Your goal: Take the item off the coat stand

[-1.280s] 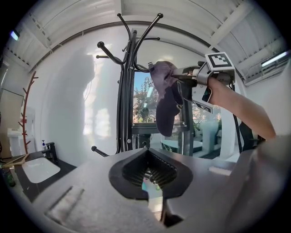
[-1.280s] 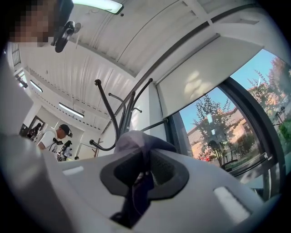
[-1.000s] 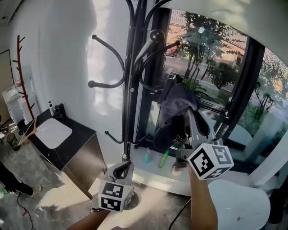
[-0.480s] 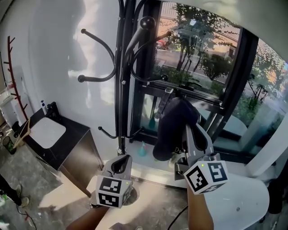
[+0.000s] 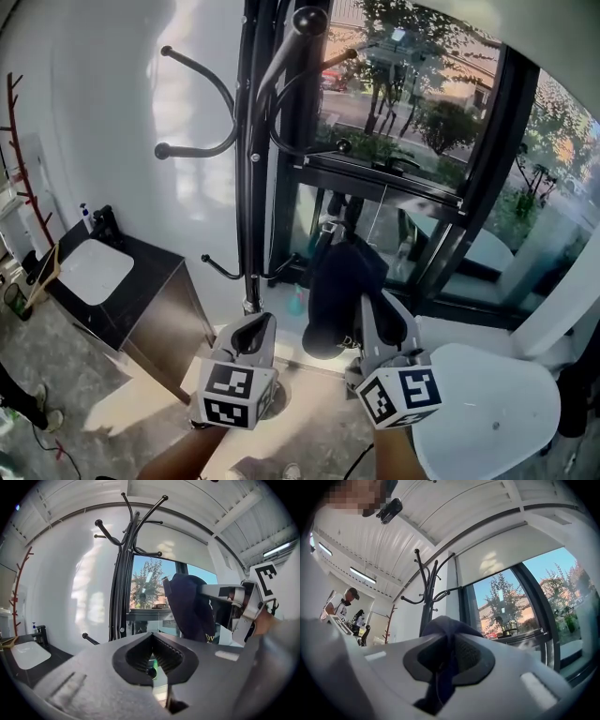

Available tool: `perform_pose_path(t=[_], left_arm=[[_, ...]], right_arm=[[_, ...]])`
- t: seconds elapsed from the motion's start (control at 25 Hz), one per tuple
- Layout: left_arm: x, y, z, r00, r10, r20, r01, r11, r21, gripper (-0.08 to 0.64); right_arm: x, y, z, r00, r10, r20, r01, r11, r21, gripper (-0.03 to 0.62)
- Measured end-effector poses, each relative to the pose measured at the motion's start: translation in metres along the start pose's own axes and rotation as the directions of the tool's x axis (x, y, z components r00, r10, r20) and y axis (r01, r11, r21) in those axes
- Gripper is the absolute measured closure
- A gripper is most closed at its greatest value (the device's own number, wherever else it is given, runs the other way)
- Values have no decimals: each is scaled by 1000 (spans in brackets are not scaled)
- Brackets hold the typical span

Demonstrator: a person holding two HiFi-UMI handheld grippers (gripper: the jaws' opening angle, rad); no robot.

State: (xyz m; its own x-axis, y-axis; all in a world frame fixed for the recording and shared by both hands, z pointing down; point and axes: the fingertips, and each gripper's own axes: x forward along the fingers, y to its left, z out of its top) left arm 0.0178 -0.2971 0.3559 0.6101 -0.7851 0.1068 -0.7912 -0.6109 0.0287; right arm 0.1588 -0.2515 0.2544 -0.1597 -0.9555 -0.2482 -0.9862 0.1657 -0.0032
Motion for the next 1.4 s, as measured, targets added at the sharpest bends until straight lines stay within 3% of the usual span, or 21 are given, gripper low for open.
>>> perform_pose_path(t=[0.6, 1.4], left_arm=[[-2, -2, 3, 1000, 1, 5, -1, 1000, 27, 558], [-2, -6, -5, 1000, -16, -13, 16, 999, 33, 558]], right_arm=[[-16, 18, -73, 988, -35, -150, 37, 999, 12, 548], [-20, 22, -83, 984, -36, -175, 39, 999, 12, 548]])
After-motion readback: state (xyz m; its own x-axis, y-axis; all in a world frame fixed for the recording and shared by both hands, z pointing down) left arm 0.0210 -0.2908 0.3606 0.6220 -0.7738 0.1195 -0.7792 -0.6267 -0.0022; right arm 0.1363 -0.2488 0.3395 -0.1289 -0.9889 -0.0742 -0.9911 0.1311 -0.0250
